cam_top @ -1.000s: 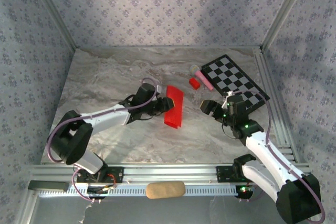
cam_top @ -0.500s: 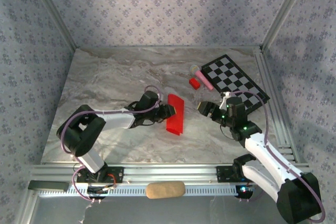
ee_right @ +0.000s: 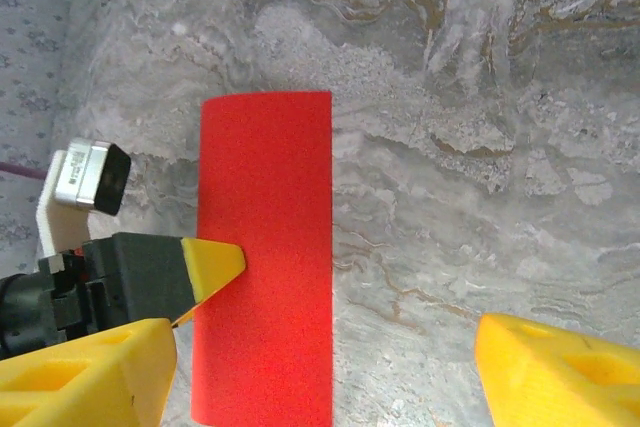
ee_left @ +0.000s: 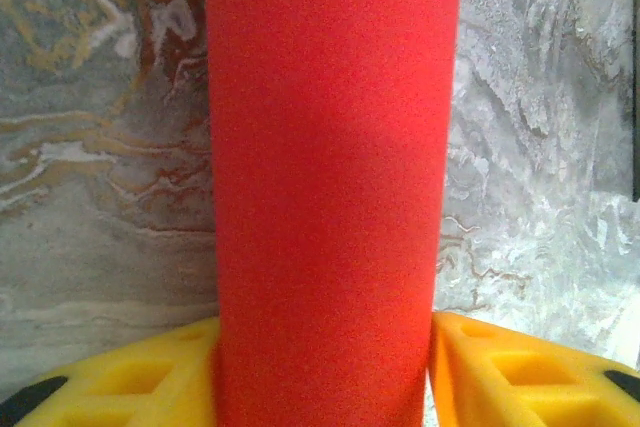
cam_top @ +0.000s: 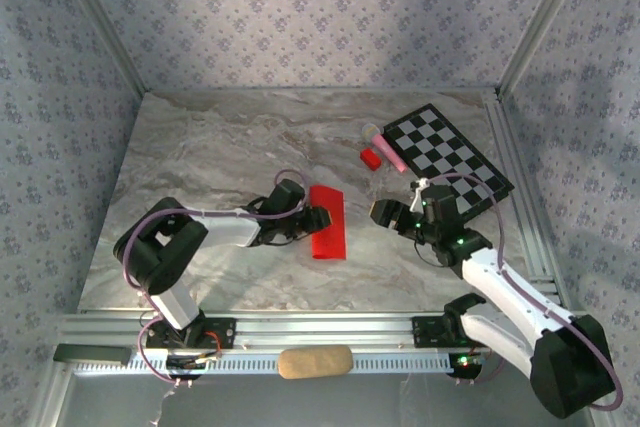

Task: Fold a paper plane with a square sheet of paper (pick it up from the middle)
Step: First fold the square sheet of paper in half at the center of the table.

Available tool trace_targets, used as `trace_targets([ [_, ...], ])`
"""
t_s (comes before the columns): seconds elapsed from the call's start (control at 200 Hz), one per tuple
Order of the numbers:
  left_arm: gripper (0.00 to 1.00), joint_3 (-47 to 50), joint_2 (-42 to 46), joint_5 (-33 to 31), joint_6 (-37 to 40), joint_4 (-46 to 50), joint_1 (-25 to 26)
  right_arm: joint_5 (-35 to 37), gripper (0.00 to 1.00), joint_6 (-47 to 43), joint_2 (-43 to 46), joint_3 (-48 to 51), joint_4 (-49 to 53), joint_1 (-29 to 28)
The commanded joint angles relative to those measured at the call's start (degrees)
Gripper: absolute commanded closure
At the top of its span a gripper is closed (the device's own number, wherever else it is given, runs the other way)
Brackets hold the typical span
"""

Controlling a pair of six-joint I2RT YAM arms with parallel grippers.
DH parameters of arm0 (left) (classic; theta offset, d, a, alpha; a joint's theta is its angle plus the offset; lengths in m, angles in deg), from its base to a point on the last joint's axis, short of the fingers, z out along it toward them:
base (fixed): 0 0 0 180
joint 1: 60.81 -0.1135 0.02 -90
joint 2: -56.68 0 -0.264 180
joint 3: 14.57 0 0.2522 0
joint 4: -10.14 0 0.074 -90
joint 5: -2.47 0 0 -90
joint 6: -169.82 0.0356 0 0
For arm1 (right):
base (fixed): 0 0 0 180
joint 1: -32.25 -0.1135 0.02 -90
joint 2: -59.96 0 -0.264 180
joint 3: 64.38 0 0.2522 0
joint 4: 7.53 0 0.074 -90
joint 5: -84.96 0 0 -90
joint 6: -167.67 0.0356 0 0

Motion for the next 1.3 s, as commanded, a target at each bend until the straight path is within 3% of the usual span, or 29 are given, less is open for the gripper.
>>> trace_targets([
  [0.0, 0.41, -0.66, 0.44, -3.49, 2.19, 3.74, 0.77, 0.59, 0.20, -1.29, -0.76, -2.41, 1.17, -1.03],
  [0.105, 0.36, -1.56, 1.51, -5.64, 3.81, 6.76, 1.58, 1.00, 0.20, -1.43, -1.68, -2.60, 0.60, -1.78],
  [0.465, 0.32, -4.05, 5.09, -13.19, 8.14, 16.28, 1.85, 0.32, 0.20, -1.59, -4.99, -3.99, 0.21, -3.29],
  [0.685, 0.35, -5.45, 3.32, -14.83, 7.34, 17.76, 1.86, -1.85, 0.32, -2.10, -8.39, -4.77, -1.27, -4.63],
  [0.984, 0.37, -9.58, 0.77, -16.36, 8.54, 24.54, 1.88, -1.13, 0.35, -2.48, -12.26, -6.17, -1.87, -6.85],
  [1.194, 0.37, -10.94, -0.89, -13.70, 10.95, 24.42, 1.85, -4.26, 0.55, -2.31, -16.60, -6.90, -5.14, -8.02],
  [1.294, 0.37, -12.52, -2.17, -12.41, 12.82, 26.10, 1.86, -3.93, 0.55, -2.07, -18.56, -7.41, -5.41, -8.45],
])
